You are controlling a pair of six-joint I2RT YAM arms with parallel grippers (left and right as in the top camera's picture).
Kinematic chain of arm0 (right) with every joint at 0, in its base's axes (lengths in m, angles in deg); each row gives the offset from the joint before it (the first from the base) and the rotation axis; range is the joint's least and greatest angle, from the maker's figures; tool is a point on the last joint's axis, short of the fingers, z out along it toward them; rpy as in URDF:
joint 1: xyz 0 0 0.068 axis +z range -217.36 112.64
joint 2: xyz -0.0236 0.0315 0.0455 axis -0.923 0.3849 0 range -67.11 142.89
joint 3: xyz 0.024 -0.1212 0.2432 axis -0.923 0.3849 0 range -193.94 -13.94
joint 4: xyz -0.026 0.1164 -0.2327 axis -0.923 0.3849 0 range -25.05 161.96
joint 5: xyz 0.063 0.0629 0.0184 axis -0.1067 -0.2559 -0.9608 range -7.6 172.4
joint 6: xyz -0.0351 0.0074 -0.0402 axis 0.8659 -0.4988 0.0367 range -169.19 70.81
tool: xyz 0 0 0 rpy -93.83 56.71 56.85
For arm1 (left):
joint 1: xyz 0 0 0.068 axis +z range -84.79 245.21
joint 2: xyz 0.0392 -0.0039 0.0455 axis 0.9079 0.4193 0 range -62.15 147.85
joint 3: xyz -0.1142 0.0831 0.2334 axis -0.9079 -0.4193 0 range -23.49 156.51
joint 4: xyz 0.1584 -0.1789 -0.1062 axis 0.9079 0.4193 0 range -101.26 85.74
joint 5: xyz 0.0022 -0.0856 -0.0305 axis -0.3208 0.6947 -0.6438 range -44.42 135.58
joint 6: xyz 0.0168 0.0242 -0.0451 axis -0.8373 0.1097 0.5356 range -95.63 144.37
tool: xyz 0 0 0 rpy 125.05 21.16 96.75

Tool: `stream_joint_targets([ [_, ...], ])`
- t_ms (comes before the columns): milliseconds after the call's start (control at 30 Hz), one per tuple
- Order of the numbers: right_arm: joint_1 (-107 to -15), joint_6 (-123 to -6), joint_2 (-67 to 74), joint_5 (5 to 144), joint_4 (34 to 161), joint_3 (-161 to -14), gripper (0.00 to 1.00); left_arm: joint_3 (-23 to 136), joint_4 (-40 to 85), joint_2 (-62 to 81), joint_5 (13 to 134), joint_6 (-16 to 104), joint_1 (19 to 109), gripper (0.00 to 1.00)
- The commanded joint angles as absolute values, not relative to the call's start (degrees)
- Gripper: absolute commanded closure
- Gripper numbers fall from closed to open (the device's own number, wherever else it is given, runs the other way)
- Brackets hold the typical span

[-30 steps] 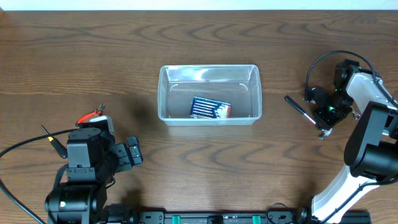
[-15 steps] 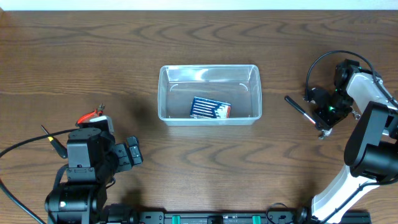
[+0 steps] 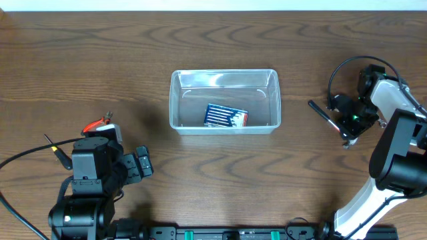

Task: Pack container
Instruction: 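Close the right gripper on the hammer near its head and lift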

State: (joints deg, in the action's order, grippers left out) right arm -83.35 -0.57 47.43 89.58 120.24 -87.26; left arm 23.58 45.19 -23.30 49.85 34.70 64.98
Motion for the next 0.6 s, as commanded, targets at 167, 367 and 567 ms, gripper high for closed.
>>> stream_joint_targets([
  [167, -83.51, 0.39, 48.37, 89.53, 116.99, -82.01, 0.72, 24.76, 45.28, -23.30, 49.37, 34.74, 64.76, 0.02],
  [367, -83.51, 0.39, 48.37, 89.53, 116.77, -82.04, 0.81, 24.76, 45.28, -23.30, 49.37, 34.74, 64.76, 0.02],
  [567, -83.51, 0.37, 48.37, 89.53, 116.79, -82.01, 0.89, 24.76, 45.28, -23.30, 49.37, 34.74, 64.74, 0.02],
])
